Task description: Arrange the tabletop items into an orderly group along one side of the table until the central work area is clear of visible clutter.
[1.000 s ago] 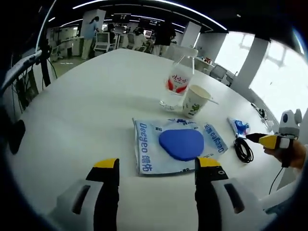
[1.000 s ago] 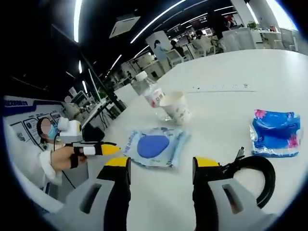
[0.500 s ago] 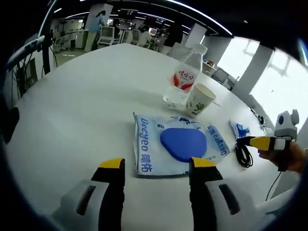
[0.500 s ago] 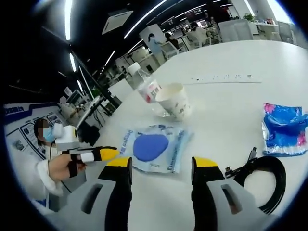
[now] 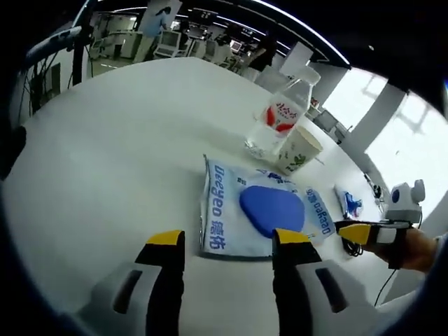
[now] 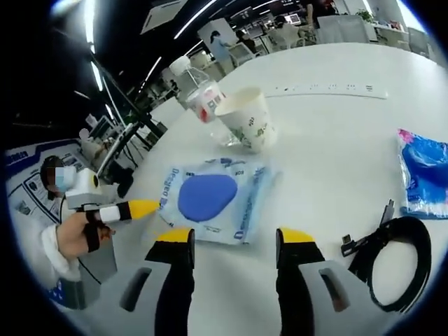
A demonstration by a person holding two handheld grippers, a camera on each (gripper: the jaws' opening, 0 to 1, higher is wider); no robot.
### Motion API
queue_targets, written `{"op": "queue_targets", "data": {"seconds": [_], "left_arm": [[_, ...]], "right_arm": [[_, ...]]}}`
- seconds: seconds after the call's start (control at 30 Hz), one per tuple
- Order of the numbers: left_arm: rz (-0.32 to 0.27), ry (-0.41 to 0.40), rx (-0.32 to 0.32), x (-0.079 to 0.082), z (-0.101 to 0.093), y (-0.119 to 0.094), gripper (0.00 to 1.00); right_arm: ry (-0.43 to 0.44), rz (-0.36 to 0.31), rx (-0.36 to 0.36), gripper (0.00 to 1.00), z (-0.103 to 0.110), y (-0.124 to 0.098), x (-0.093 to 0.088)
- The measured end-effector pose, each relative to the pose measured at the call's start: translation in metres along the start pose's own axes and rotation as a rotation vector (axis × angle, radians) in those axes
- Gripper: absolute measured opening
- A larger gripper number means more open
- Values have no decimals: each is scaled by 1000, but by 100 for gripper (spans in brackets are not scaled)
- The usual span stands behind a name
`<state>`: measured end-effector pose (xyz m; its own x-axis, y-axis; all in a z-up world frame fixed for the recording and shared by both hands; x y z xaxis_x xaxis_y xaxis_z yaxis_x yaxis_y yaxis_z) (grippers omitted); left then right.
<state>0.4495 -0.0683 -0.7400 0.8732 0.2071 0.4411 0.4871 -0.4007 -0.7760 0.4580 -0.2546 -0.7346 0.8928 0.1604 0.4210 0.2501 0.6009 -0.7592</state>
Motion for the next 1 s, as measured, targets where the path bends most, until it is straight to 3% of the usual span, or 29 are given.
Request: {"op": "queue_targets", "data": {"seconds": [0.33, 0.4, 0.63, 0.8, 1.0], "left_arm": [[22, 3, 7, -5, -8, 3, 25], [12, -7, 12, -5, -6, 3, 22], [19, -8, 62, -5, 5, 3, 8], [33, -15, 64, -6, 4, 3, 1], [-8, 52, 83, 1, -3, -7, 0]], "right_arm": [[31, 7, 40, 30, 3, 14, 2], [29, 19, 20, 29, 3, 18, 1], [-9, 12, -35, 4, -6, 12, 2], [32, -10, 6, 1, -3, 7, 5], [-26, -13, -7, 0, 4, 0, 2]]}}
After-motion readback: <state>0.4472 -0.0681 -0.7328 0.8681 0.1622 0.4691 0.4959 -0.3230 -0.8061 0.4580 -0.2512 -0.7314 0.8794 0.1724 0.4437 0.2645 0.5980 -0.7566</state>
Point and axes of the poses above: the point that each gripper's makers call its tool centre point, and the gripper's own axes: y roughly forward along the fingers, z roughly to its left, x roughly out of its top, the point moved 1 cm from there along -y, roughly backward along the fingers, and after that the axes turned 15 degrees about z, right-handed, at the moved point
